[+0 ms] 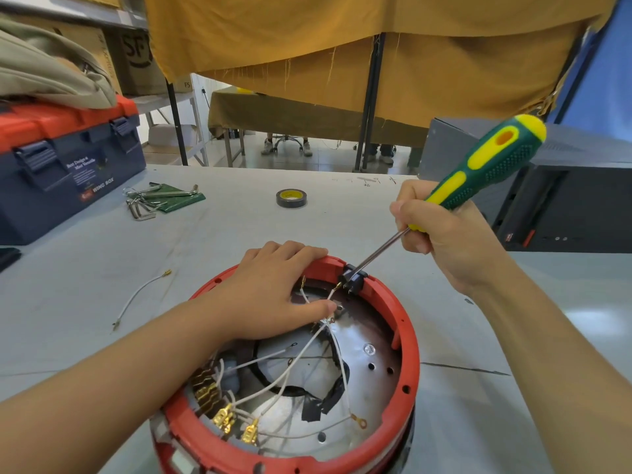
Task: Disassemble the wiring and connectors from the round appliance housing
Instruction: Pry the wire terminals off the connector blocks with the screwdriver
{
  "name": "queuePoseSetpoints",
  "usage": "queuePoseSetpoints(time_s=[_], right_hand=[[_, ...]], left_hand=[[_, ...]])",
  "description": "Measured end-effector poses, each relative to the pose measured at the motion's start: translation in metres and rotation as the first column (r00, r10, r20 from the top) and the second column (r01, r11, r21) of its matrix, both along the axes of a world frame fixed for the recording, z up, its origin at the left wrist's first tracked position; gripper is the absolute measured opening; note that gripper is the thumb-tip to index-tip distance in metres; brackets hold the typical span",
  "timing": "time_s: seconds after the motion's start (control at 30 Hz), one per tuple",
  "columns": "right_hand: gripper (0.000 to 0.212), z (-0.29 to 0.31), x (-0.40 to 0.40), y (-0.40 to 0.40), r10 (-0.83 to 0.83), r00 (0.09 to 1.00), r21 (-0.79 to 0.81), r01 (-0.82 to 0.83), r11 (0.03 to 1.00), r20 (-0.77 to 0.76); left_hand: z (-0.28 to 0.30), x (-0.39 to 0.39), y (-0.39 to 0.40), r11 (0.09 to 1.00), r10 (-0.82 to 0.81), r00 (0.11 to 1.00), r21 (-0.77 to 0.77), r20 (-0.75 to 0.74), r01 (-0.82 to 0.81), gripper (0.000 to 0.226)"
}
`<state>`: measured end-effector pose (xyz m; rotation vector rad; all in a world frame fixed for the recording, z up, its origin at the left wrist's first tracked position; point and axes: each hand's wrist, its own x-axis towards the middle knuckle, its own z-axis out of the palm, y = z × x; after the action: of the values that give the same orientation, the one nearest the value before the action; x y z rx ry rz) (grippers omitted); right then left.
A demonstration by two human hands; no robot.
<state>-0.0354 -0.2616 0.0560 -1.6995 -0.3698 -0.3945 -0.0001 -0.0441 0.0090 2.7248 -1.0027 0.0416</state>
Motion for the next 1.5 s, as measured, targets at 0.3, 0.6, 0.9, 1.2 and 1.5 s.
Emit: queuePoseSetpoints(time_s=[0.3,0.6,0.9,1.2,1.5], right_hand=[[0.029,-0.017,-0.009,-0.003,-0.082,0.997,0.095,0.080,0.992,0.014],[0.025,-0.022,-0.019,-0.001,-0.107,0.989,-0.010,0.109,0.994,0.102],[0.030,-0.026,-0.011,-0.008,-0.075,0.997,0.107,0.073,0.992,0.017],[0.022,-0.042,-0.006,0.002,-0.053,0.997,0.151,0.062,0.987,-0.063],[0.024,-0.033,-0.014,-0.011,-0.137,0.990,0.435,0.120,0.893,0.009]], left_hand=[[0.003,-0.003,0.000,0.996,-0.037,0.999,-0.087,-0.010,0.036,0.068],[0.007,-0.008,-0.004,0.982,-0.079,0.995,-0.178,-0.059,0.068,0.014],[0.012,-0.009,-0.007,0.983,-0.070,0.985,-0.177,-0.157,0.042,0.014],[0.011,-0.008,-0.009,0.991,-0.065,0.978,-0.125,-0.198,0.040,0.014],[0.010,-0.007,-0.011,0.990,-0.051,0.980,-0.137,-0.192,0.025,0.015]])
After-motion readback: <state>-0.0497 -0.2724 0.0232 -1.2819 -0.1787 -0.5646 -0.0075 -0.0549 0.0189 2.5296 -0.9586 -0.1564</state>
